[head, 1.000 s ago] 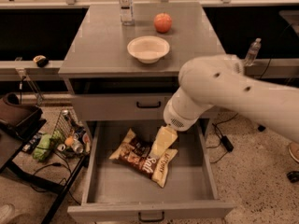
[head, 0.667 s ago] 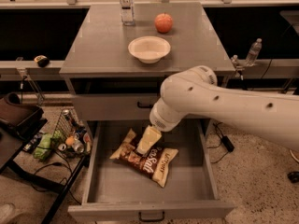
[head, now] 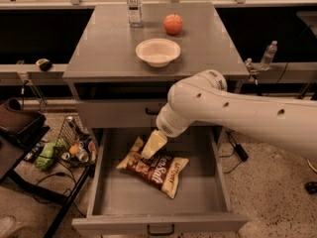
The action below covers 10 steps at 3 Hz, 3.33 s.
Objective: Pick brown chip bag from middle drawer and place on counter
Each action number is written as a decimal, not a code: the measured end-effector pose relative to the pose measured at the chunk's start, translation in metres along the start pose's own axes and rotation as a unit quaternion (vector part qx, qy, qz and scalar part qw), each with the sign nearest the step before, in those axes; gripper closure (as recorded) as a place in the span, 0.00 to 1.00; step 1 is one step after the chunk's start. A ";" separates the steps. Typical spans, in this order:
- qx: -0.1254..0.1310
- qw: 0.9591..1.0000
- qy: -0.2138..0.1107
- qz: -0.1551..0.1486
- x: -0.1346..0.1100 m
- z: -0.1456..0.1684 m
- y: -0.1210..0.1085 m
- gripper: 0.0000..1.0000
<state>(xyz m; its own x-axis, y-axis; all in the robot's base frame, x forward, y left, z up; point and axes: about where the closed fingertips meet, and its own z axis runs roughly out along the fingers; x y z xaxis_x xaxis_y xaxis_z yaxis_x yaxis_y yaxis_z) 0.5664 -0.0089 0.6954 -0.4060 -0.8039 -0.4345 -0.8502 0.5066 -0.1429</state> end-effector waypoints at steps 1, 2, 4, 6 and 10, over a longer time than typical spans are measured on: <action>-0.030 1.000 -0.004 0.008 0.012 0.045 0.015 0.00; -0.057 0.998 -0.018 0.001 0.044 0.113 0.030 0.00; -0.058 0.996 -0.057 -0.039 0.056 0.208 0.025 0.00; -0.073 0.994 -0.051 -0.070 0.042 0.281 0.035 0.00; -0.047 0.991 -0.050 -0.118 -0.025 0.276 0.050 0.86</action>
Offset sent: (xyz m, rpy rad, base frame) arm -0.0022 0.0213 -0.2191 0.1518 0.0852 0.0989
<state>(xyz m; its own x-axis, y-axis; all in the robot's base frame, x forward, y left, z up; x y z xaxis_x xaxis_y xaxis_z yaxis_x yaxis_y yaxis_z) 0.6262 0.1231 0.4540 -0.1616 -0.8593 -0.4853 -0.9470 0.2733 -0.1687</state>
